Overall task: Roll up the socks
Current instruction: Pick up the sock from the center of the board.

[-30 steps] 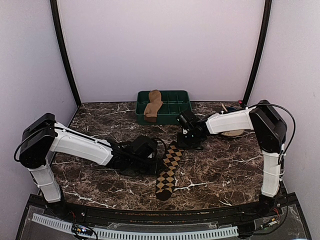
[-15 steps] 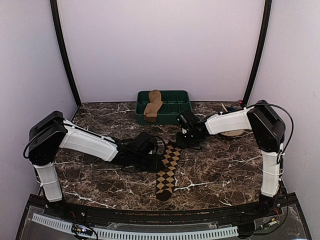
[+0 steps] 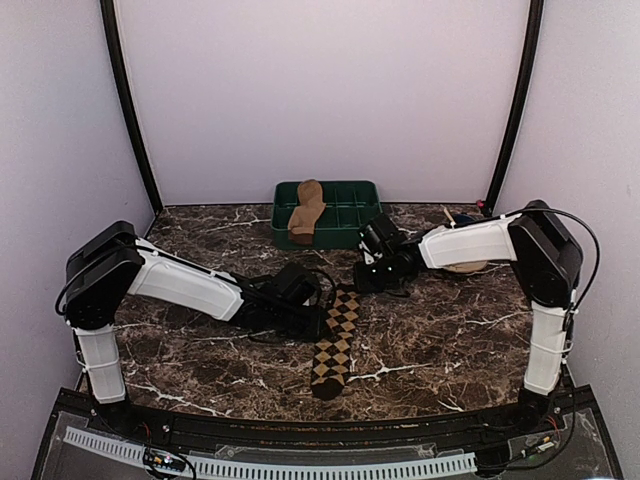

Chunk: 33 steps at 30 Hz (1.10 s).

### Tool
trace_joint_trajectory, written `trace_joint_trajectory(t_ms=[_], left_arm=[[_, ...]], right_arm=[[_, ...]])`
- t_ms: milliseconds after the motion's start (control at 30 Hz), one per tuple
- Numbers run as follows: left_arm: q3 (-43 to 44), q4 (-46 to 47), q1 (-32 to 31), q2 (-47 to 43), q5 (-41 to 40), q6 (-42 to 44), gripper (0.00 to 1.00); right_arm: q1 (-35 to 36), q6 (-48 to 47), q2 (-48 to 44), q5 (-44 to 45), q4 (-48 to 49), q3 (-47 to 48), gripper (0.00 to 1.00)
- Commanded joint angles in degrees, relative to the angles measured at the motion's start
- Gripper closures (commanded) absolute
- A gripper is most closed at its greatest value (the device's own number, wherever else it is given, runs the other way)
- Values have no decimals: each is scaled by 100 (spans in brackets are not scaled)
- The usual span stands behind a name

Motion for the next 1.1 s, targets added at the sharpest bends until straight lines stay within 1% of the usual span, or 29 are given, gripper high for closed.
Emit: trace_joint_trajectory(t_ms=[0,33,67,200,467,733,1067], left_arm=[[-122,-933,74,376,-75,-59,76],[-109,-1013,78,414,-113,-79,82],[-85,-1101,85,450,-148,-94,85],[-47,-1310,88,513,-192,-154,88],[-84,-1249,88,554,-35,-253,88],[-254,-1081,88,547,203,-510,86],[-518,-745,88,514,404,-884,84]], right_arm=[[101,-244,-399,-12,138,-67,100],[116,-266,-437,11,142,-76,100],[136,-278,-452,32,143,-87,100],[162,-323,-575,88,201,-186,100],[233,-562,-969,-128,509,-410,100],[436,-620,-1534,-353,976,-722,100],[893,-418,-2095,-332,1362,-1660,100]])
